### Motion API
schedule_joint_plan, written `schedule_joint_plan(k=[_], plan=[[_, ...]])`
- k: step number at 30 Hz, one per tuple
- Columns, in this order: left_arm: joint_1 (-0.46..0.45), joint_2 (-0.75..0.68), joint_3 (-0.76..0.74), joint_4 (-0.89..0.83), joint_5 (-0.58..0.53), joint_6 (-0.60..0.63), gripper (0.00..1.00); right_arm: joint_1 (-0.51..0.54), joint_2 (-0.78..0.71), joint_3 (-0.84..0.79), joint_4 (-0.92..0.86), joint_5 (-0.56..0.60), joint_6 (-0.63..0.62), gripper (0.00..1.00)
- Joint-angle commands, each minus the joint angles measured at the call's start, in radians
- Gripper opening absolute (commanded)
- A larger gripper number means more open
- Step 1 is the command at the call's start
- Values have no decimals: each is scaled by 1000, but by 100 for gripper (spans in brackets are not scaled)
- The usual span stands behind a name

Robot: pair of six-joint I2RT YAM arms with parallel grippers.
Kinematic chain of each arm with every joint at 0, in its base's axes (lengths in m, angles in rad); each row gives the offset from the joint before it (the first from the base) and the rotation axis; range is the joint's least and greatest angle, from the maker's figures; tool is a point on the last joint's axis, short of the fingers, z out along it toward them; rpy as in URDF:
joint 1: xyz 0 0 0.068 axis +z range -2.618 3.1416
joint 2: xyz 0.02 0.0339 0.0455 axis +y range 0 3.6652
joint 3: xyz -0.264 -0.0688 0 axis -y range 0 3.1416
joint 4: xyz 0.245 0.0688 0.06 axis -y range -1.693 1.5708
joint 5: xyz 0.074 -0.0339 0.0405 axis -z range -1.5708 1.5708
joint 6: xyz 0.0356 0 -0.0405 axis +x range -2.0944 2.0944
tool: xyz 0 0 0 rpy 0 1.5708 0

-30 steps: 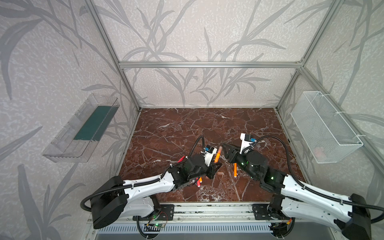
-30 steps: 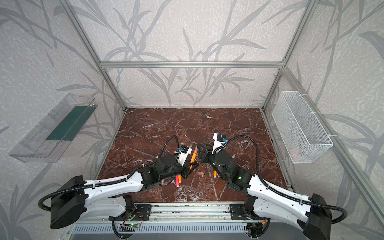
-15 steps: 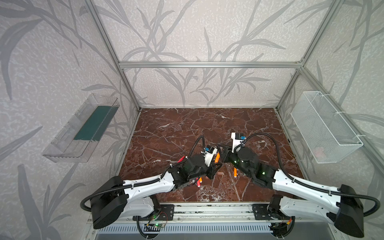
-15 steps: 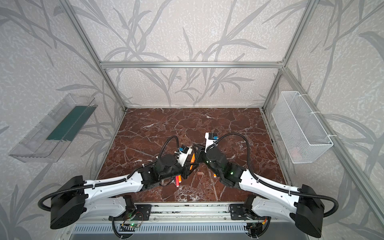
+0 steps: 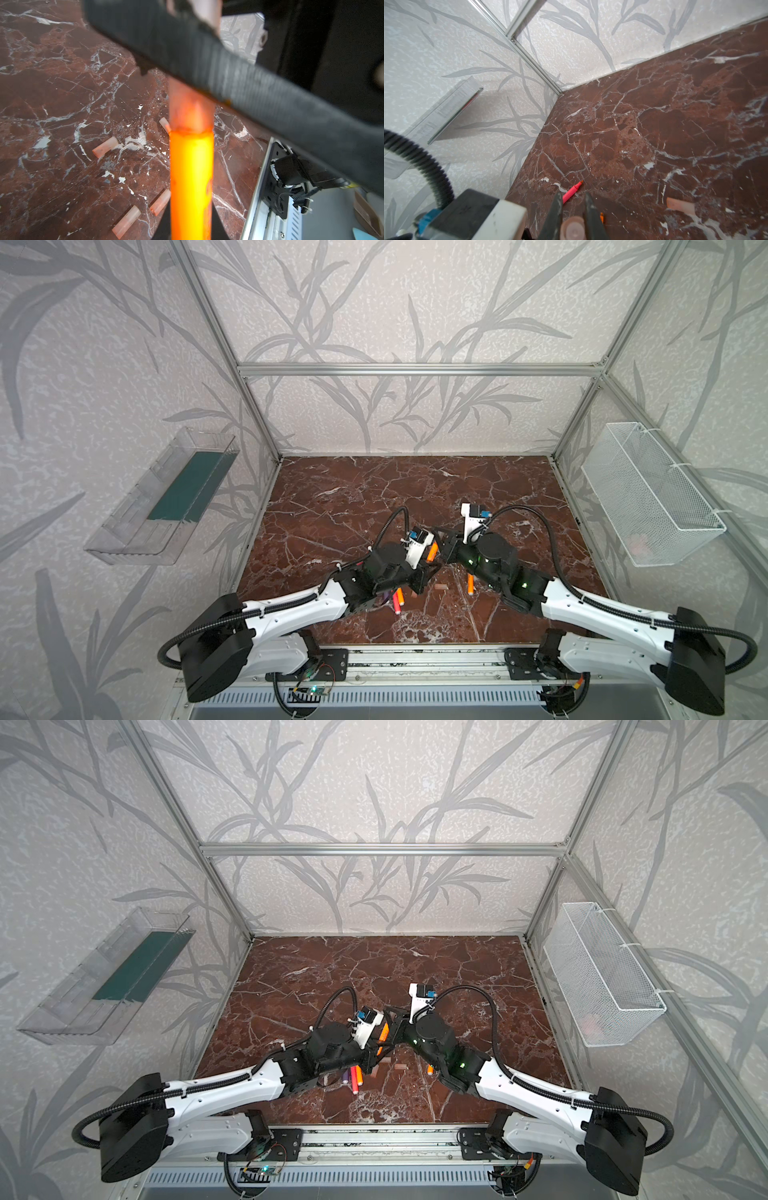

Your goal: Insert the pens into the pen caps

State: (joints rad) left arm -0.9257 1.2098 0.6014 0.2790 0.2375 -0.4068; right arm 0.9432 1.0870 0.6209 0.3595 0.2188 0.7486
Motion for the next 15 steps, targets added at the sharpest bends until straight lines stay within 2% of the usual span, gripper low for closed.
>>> schedule_joint_plan(k=[1, 3, 5, 8, 12, 15], plan=[[73, -48, 55, 66, 90, -10, 0, 25, 13, -102, 80, -149, -103, 0], [81, -58, 57, 55, 75, 8, 0, 25, 24, -117, 85, -182, -103, 0], [81, -67, 58, 40, 6, 29, 0, 34, 40, -90, 10, -175, -48, 0], [78, -70, 69, -6, -181, 66, 0, 111, 80, -29, -121, -98, 72, 0], [70, -66, 71, 3, -410, 120, 0, 230, 155, 74, -256, 18, 166, 0], [68, -65, 73, 14, -484, 135, 0, 256, 181, 103, -305, 98, 200, 0]])
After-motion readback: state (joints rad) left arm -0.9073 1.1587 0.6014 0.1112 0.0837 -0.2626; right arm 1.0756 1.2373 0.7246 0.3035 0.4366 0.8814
